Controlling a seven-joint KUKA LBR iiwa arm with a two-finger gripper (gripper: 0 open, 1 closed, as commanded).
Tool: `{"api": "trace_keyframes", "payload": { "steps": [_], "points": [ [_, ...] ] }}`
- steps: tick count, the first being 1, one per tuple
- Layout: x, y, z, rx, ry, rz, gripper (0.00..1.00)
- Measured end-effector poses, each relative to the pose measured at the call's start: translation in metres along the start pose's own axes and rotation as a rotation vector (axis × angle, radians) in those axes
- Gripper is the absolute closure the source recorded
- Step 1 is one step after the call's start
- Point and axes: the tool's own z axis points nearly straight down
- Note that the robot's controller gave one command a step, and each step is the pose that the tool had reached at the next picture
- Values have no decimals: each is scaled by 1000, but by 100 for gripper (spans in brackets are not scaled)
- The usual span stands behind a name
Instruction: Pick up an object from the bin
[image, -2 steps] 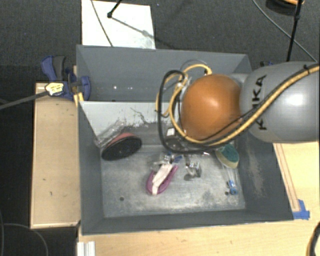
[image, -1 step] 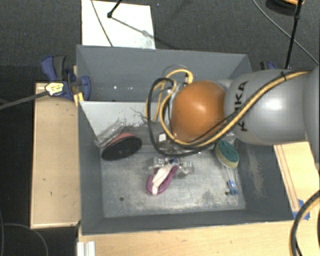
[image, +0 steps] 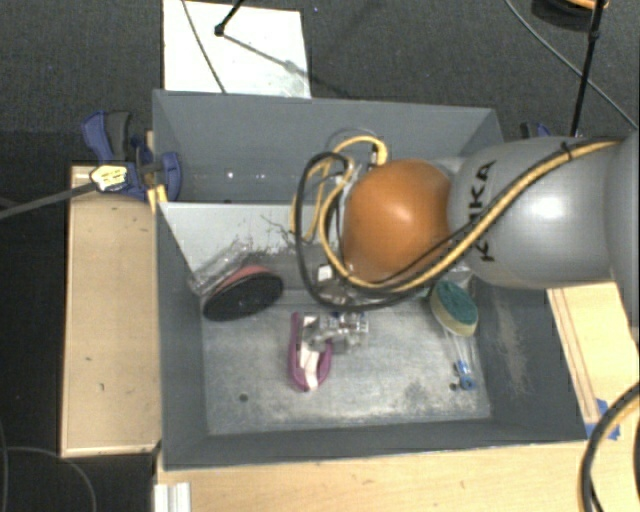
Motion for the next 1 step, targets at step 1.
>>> {"api": "trace_keyframes", "payload": {
  "steps": [1],
  "points": [
    [7,-8,-137,7,-2,-15,100]
  ]
}}
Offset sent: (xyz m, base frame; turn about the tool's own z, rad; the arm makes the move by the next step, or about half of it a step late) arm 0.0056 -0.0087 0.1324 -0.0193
